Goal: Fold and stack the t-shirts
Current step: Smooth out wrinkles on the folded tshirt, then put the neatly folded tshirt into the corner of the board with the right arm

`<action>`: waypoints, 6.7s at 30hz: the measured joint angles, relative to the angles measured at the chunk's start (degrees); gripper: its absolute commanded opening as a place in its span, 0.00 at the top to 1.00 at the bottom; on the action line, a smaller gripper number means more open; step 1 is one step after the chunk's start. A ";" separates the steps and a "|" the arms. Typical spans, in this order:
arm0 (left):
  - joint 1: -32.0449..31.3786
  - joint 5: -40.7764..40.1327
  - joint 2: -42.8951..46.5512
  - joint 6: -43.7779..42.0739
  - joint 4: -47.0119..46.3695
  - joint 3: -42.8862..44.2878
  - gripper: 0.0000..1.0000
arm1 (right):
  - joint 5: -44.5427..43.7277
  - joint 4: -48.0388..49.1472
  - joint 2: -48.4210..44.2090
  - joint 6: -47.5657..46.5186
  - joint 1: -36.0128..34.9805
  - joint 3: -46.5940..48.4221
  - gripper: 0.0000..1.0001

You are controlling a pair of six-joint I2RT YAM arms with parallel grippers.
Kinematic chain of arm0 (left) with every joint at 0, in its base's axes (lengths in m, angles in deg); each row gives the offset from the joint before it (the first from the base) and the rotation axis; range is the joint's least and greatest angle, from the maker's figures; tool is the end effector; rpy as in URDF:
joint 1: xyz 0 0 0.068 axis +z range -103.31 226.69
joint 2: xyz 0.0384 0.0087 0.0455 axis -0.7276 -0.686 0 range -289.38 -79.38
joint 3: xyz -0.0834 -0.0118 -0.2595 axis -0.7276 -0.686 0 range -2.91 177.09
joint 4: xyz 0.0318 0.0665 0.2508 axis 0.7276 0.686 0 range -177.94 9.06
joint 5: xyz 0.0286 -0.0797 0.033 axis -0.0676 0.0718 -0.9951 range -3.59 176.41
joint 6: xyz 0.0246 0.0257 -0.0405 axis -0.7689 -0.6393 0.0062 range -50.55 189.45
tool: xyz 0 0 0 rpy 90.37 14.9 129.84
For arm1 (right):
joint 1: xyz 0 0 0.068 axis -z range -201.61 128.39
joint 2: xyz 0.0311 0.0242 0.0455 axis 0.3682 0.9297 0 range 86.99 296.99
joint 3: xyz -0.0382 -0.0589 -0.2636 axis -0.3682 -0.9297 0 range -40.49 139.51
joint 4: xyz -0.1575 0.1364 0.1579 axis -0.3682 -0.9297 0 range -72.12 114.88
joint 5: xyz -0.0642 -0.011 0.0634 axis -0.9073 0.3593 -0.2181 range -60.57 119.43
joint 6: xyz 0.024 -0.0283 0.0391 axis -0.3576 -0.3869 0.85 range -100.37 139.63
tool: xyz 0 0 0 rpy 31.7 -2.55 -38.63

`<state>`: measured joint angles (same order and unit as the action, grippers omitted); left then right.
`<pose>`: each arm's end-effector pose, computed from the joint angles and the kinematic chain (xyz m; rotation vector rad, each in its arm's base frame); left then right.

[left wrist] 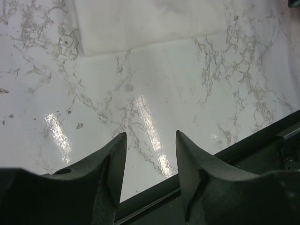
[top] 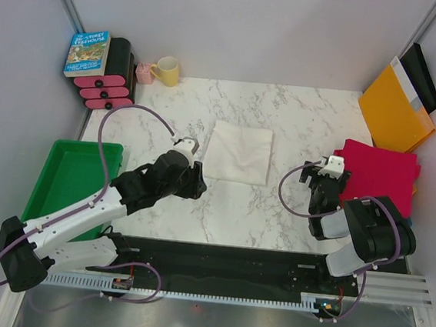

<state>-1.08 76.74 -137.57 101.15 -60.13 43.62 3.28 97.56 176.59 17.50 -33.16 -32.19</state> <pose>0.1504 -0.1566 0.2777 0.2312 2.2962 -0.5454 0.2179 0.0286 0.1285 0.1331 1.7079 -0.2701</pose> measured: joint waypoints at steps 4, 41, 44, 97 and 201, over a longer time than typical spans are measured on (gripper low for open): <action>-0.15 -0.20 0.48 0.02 -0.04 -0.50 0.48 | 0.37 0.72 -0.46 0.59 0.31 1.95 0.02; -8.70 -28.74 -34.03 9.73 7.48 29.33 0.46 | 5.70 -1.64 -0.55 1.90 2.49 2.49 0.02; -6.73 -27.61 -38.45 9.53 7.89 30.91 0.46 | 14.53 -9.55 -4.44 0.76 5.01 4.46 0.02; 10.69 1.31 -59.74 -1.64 -12.48 34.49 0.94 | 36.83 -94.07 1.75 -2.82 2.40 52.96 0.02; 4.68 -8.31 -44.59 8.48 -3.87 24.28 0.08 | 23.17 -105.24 11.50 1.79 -7.80 64.17 1.00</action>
<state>3.60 68.44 -182.16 109.64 -64.00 67.90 26.45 -7.68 188.09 19.29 -40.96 31.98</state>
